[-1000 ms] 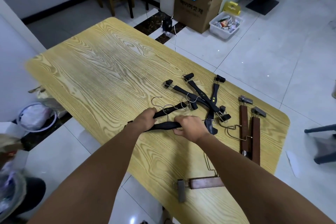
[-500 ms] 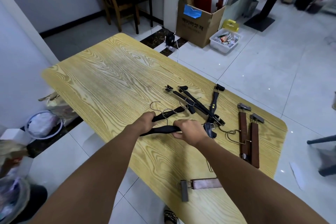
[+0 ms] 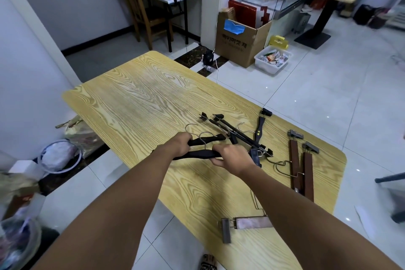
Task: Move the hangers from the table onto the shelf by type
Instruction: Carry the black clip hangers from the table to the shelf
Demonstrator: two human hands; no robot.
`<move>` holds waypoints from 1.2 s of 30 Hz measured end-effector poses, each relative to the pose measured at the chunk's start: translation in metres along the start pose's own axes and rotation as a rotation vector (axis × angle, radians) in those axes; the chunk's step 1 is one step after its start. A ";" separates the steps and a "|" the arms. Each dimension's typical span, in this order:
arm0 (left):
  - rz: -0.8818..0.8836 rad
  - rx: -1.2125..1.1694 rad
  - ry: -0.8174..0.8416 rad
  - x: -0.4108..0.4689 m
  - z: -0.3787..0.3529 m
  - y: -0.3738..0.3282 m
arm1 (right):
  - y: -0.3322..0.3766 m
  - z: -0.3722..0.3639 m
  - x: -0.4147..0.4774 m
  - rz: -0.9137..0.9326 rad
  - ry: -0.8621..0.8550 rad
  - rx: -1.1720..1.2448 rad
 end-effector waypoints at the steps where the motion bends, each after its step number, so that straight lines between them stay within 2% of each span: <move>1: -0.004 0.003 -0.005 -0.003 0.004 -0.002 | 0.001 0.004 0.000 -0.004 -0.008 -0.012; 7: -0.043 -0.041 -0.058 -0.015 0.024 -0.010 | 0.007 0.021 -0.003 -0.034 -0.046 -0.011; 11: -0.053 -0.167 -0.103 -0.019 0.033 -0.010 | 0.010 0.026 -0.008 -0.050 -0.052 -0.028; 26: -0.014 -0.593 -0.101 -0.021 0.060 0.021 | 0.018 0.021 -0.015 -0.017 -0.030 -0.114; 30: -0.067 -0.576 -0.131 -0.027 0.074 0.024 | 0.026 0.013 -0.015 0.073 0.067 -0.152; 36: -0.116 -0.422 -0.194 -0.040 0.089 0.037 | 0.028 0.014 -0.015 0.029 0.112 -0.169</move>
Point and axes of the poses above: each hand's wrist, its own x-axis towards the middle knuckle, its own z-axis out of the back of the hand, y = z × x, the point moved 6 cm from there along x, towards the middle knuckle, and after that the axes turned 11 degrees about z, right-handed, at the moved point
